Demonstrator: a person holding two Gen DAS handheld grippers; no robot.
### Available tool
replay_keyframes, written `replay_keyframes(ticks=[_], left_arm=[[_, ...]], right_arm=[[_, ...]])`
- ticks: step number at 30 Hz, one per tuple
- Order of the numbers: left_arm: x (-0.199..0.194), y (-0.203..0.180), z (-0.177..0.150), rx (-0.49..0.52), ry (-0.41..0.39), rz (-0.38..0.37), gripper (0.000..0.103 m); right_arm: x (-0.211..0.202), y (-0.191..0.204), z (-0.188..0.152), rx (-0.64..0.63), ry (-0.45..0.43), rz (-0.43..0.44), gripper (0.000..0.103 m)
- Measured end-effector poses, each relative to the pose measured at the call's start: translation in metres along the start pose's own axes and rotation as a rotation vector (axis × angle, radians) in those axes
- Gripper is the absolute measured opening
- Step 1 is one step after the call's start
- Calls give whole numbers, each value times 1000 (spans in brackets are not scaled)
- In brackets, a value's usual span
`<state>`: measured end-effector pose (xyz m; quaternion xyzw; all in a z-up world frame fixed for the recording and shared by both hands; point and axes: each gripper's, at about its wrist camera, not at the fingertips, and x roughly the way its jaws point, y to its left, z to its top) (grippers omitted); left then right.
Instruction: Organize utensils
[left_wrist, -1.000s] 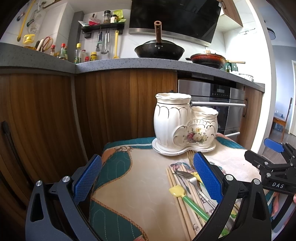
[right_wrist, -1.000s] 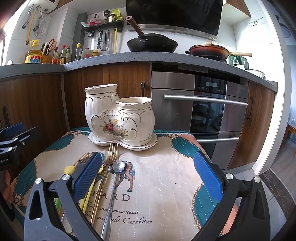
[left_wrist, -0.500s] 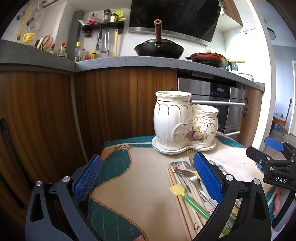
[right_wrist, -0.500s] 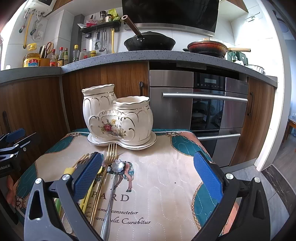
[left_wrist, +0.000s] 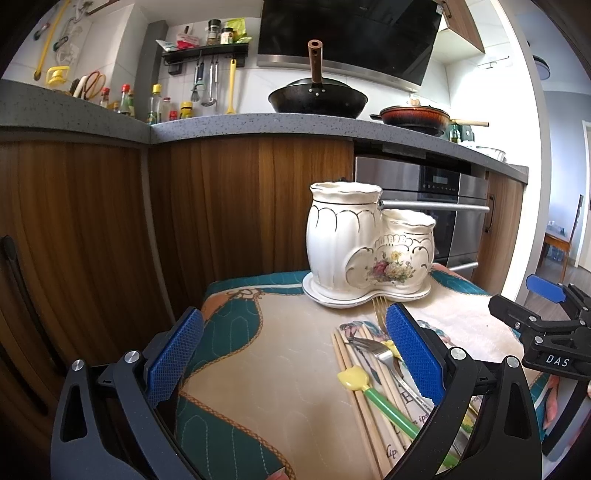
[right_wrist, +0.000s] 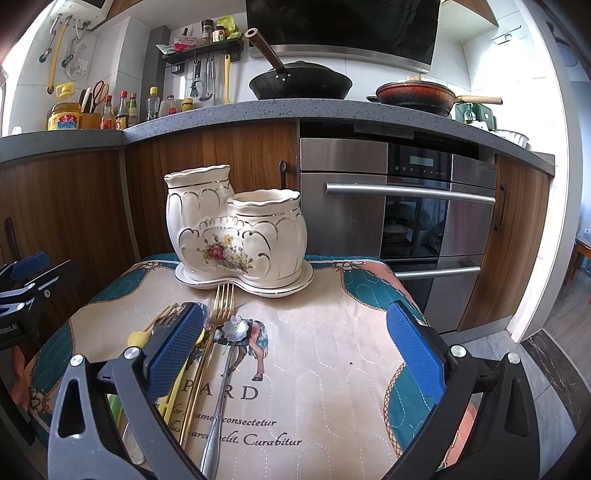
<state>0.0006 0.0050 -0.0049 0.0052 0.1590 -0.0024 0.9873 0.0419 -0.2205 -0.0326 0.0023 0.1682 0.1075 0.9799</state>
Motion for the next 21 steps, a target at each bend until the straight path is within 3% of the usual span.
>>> replay_keyframes(ticks=[21], left_arm=[[4, -1, 3, 11, 14, -14, 98]], right_arm=[[6, -2, -1, 25, 41, 24, 98]])
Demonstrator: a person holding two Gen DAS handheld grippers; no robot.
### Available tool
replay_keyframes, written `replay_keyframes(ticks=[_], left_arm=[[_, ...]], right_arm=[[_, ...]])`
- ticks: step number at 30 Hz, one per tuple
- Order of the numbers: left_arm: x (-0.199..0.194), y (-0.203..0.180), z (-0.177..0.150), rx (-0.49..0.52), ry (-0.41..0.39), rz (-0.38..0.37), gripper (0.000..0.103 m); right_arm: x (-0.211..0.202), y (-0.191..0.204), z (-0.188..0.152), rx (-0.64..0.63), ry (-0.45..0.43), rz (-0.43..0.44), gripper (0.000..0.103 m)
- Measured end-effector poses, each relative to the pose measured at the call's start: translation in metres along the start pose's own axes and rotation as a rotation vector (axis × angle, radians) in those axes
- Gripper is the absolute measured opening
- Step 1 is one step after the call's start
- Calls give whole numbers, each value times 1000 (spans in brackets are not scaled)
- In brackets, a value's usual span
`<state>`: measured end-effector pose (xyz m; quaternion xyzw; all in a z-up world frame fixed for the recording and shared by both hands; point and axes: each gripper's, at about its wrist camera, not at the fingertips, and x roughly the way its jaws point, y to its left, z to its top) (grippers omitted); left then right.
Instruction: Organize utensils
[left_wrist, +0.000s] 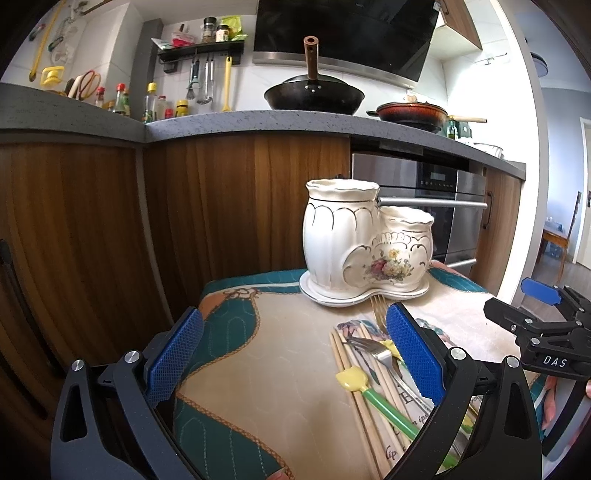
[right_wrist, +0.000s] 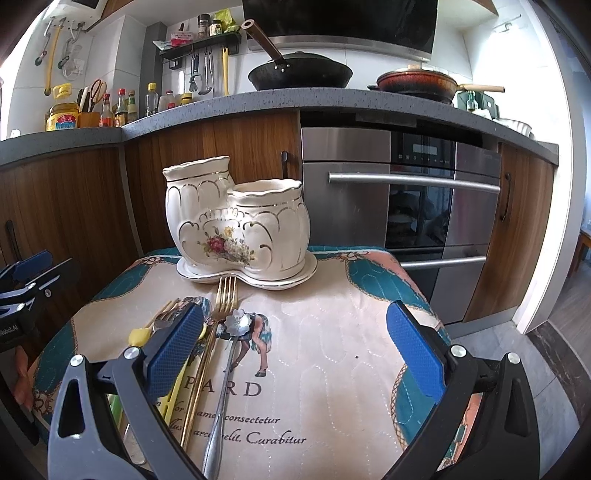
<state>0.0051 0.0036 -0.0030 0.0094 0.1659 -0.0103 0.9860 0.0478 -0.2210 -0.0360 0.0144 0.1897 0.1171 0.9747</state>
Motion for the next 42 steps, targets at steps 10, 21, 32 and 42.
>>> replay_keyframes(ticks=[10, 21, 32, 42], left_arm=[[12, 1, 8, 59, 76, -37, 98], [32, -3, -9, 199, 272, -78, 98], [44, 20, -8, 144, 310, -73, 98], [40, 34, 1, 119, 307, -65, 98]], right_arm=[[1, -3, 11, -10, 44, -76, 98], [4, -24, 37, -41, 78, -31, 98], [7, 8, 41, -131, 184, 92, 98], [22, 57, 28, -147, 361, 311, 60]])
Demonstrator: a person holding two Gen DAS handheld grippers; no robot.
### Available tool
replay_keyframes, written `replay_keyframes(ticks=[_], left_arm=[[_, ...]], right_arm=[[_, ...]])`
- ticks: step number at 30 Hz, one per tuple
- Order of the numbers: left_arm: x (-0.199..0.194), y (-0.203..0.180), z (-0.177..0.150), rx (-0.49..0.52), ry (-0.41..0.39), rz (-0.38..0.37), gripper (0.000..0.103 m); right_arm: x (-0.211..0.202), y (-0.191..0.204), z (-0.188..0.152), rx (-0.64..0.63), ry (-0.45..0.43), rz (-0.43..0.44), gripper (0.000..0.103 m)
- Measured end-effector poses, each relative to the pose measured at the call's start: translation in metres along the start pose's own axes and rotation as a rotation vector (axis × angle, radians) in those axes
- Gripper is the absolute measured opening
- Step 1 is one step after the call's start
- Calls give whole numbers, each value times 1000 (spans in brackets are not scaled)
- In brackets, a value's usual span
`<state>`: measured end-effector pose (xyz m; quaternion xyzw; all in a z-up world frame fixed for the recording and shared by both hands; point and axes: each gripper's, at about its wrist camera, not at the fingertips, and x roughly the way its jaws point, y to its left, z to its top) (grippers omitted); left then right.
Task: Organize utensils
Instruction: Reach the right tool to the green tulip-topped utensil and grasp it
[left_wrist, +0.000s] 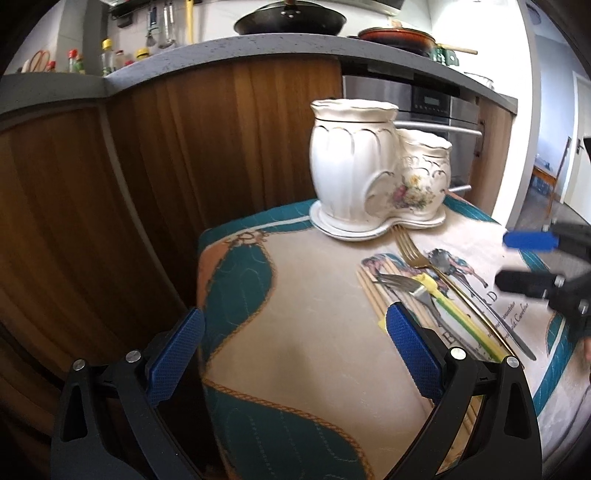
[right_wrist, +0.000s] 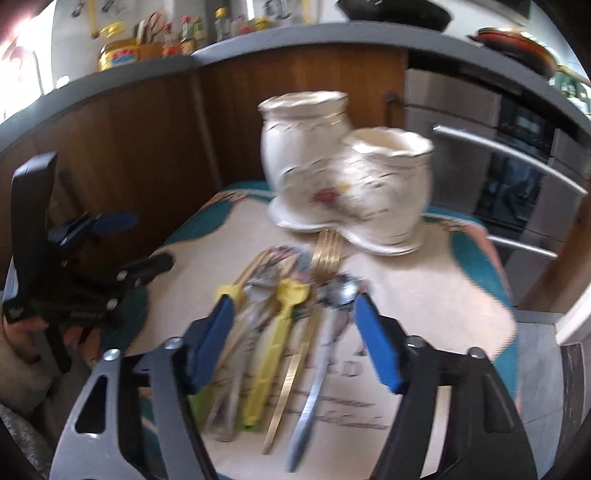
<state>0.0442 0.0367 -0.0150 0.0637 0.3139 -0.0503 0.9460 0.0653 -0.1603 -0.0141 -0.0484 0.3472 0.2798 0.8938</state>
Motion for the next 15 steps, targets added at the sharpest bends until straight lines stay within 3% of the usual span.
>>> replay_keyframes(ticks=[5, 6, 9, 15], left_arm=[[-5, 6, 1, -5, -19, 17, 98], [-6, 7, 1, -8, -23, 18, 98], [-7, 9, 0, -12, -25, 14, 98], [-7, 12, 0, -23, -32, 6, 98]], right_arm=[[20, 31, -1, -48, 87, 87, 48], [23, 35, -1, -60, 99, 88, 38], [37, 44, -2, -74, 158, 80, 25], [57, 58, -5, -97, 217, 78, 19]])
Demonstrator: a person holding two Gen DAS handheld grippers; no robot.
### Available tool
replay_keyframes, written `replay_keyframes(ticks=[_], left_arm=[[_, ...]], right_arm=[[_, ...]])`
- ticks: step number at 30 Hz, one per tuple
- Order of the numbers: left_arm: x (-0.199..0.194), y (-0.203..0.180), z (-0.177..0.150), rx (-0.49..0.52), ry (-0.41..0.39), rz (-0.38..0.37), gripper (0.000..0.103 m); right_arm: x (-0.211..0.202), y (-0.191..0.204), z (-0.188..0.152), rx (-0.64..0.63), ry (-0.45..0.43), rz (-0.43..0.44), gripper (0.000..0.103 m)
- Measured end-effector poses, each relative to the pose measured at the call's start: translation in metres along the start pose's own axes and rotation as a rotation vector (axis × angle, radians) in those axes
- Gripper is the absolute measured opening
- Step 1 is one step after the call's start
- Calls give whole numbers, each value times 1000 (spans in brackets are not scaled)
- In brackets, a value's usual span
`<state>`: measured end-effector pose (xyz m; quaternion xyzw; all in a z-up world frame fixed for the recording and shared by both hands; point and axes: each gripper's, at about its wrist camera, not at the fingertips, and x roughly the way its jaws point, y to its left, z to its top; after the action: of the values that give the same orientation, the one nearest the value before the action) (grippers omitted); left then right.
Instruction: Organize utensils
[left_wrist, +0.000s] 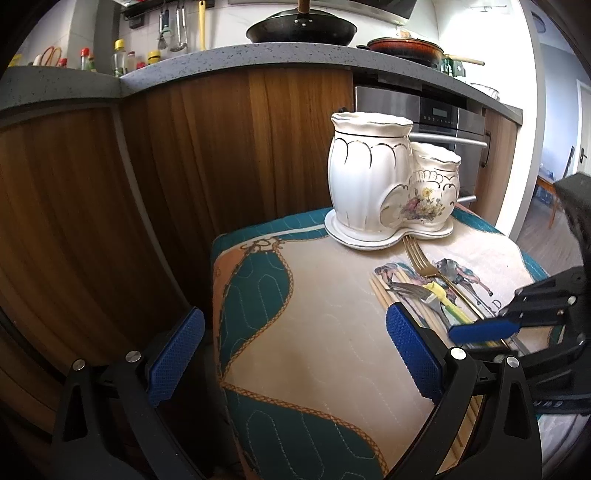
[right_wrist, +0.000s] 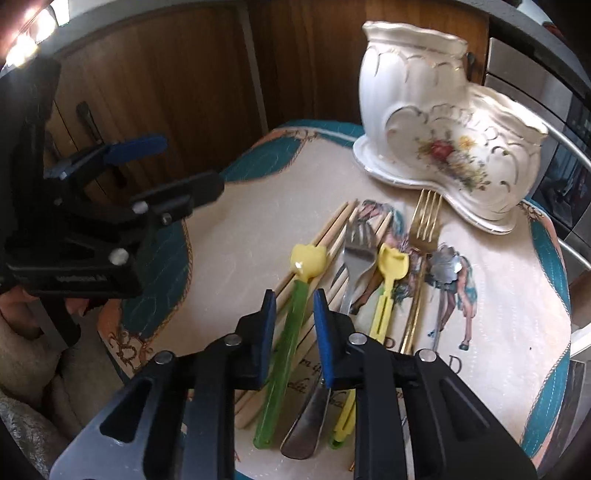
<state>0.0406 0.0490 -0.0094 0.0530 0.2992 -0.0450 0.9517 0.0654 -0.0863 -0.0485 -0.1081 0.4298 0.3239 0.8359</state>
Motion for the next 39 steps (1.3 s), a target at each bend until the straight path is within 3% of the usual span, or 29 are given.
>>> replay_keyframes(ticks=[5, 12, 16, 20, 21, 26, 29, 35, 39], left_arm=[[-1, 1, 0, -2, -1, 0, 98], [0, -3, 3, 4, 23, -14, 98], [7, -14, 3, 1, 86, -45, 97], [21, -33, 0, 21, 201, -79, 94], [22, -36, 0, 25, 212, -77, 92], [35, -57, 0, 31, 327, -80, 59], [42, -63, -1, 23, 384, -85, 48], [47, -78, 0, 42, 444, -59, 32], [48, -76, 2, 24, 483, -54, 30]], right_arm=[[8, 1, 2, 4, 14, -7, 11], [-28, -12, -3, 54, -86, 31, 10], [-59, -26, -7, 67, -206, 44, 10], [-76, -29, -10, 64, -283, 47, 9], [-77, -31, -8, 61, -295, 45, 9], [-93, -41, -11, 53, -381, 52, 9], [-110, -45, -19, 48, -423, 54, 9], [-121, -57, -21, 60, -458, 60, 9], [-122, -65, -24, 70, -473, 74, 8]])
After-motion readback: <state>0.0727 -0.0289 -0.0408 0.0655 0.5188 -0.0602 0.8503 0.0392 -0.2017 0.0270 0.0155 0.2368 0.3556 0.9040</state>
